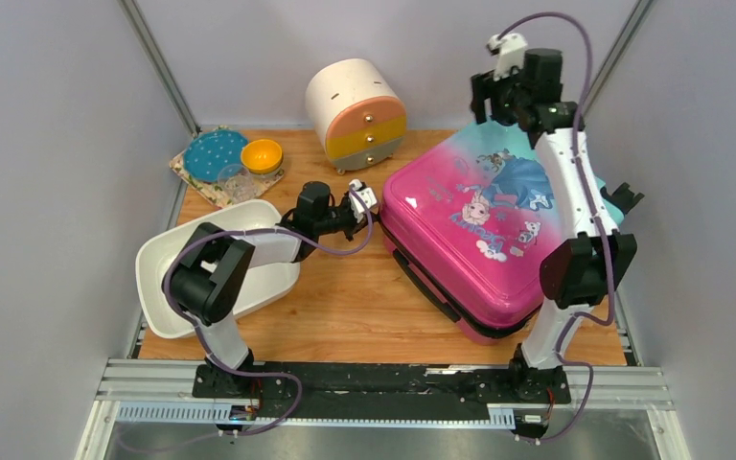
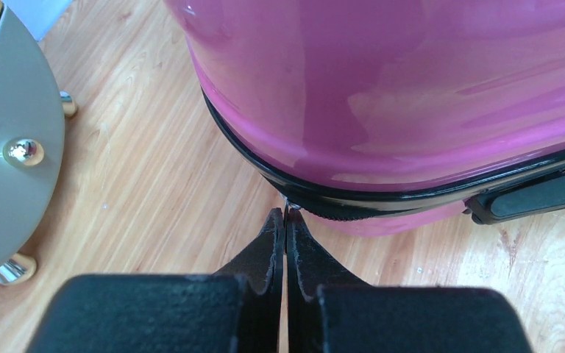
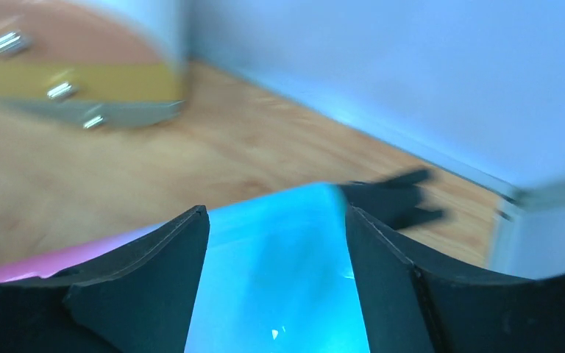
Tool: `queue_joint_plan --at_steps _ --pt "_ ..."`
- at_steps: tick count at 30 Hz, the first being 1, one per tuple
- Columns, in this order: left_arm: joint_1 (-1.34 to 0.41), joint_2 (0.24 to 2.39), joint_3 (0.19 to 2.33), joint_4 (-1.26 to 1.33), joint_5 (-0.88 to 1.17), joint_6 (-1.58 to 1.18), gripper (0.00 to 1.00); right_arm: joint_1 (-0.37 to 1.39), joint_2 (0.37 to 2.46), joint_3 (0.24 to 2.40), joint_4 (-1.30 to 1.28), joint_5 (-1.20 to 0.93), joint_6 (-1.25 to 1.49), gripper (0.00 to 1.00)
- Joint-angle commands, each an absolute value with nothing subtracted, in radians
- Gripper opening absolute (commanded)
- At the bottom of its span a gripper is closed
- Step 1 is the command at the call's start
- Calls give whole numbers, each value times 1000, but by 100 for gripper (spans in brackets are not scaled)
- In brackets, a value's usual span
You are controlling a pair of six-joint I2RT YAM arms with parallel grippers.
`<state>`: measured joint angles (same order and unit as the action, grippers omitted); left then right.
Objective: Open, take out, and arrange the luggage
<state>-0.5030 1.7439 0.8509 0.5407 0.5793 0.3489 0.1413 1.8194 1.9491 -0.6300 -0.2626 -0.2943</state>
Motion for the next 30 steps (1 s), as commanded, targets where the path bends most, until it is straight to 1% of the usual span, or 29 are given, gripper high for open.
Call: queue_joint_plan --at_steps 1,2,5,7,9,11,12,14,15,17,18,20,21,24,26,27,30 --pt "-489 1738 905 647 613 406 0 9 1899 2098 -643 73 -141 74" --pt "-489 1740 897 653 617 408 0 -65 1923 2123 -644 95 -146 73" --pt "-489 1738 899 654 594 408 0 -118 2028 2210 -655 153 -190 71" --pt "-488 1743 911 634 545 394 0 -126 2091 2223 -658 213 -244 70" --pt "-479 1743 927 607 535 377 0 -149 2108 2221 -687 230 -255 71" --pt "-474 1732 914 604 542 367 0 -199 2086 2218 -784 158 -224 74" --pt "-474 1727 907 609 546 365 0 -219 2035 2209 -817 87 -213 75" --pt "-474 1721 888 615 572 359 0 -277 1956 2149 -897 28 -196 75" --pt "-474 1720 884 618 580 356 0 -297 1860 2117 -913 -19 -202 75" --pt "-474 1723 880 618 592 345 0 -360 1754 2004 -933 -29 -231 75" --pt "-476 1724 879 618 594 344 0 -385 1655 1968 -937 -40 -242 75" --pt "-479 1729 879 615 594 345 0 -467 1564 1846 -966 -61 -277 74" --pt "-480 1730 879 612 589 348 0 -488 1490 1794 -972 -34 -334 74" --pt "-485 1730 881 607 583 354 0 -600 1372 1610 -1018 -41 -429 73" --pt "-485 1729 882 604 580 360 0 -684 1330 1519 -1058 -46 -469 72" --pt "-485 1729 882 604 580 364 0 -710 1301 1440 -1069 -60 -486 72" --pt "-483 1732 890 604 581 373 0 -784 1255 1295 -1101 -101 -531 69"
